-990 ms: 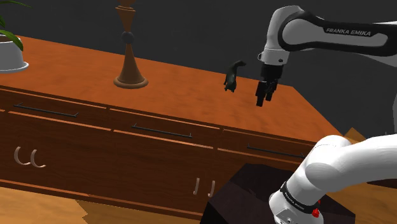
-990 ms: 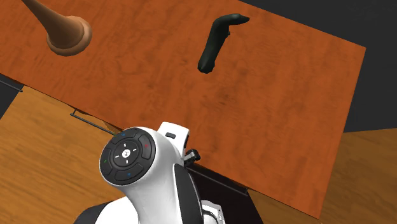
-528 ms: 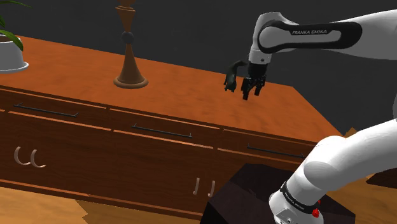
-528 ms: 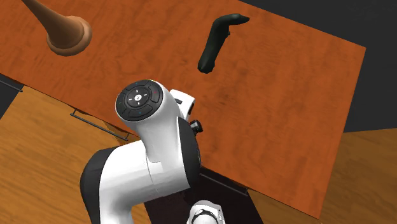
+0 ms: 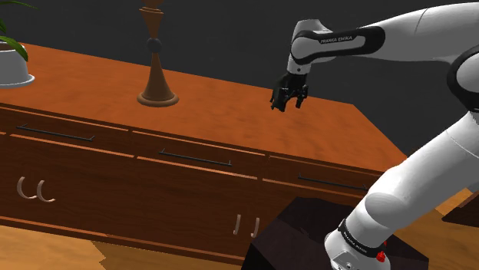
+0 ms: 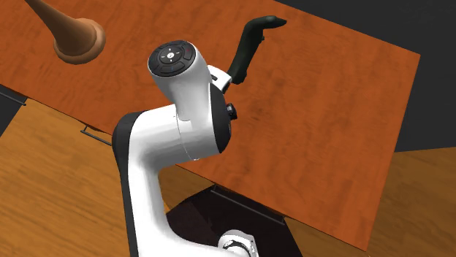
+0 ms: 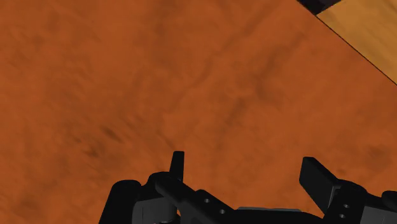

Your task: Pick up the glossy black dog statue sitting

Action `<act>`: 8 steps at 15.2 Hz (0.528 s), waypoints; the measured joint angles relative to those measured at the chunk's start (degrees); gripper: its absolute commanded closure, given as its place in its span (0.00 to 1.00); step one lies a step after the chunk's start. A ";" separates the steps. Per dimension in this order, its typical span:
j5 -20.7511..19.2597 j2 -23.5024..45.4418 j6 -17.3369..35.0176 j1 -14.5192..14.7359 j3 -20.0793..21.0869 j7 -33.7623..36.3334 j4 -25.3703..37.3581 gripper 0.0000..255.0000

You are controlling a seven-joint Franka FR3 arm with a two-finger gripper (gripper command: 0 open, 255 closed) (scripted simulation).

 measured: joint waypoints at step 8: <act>-0.70 14.86 3.11 -2.58 -2.48 3.60 14.60 0.00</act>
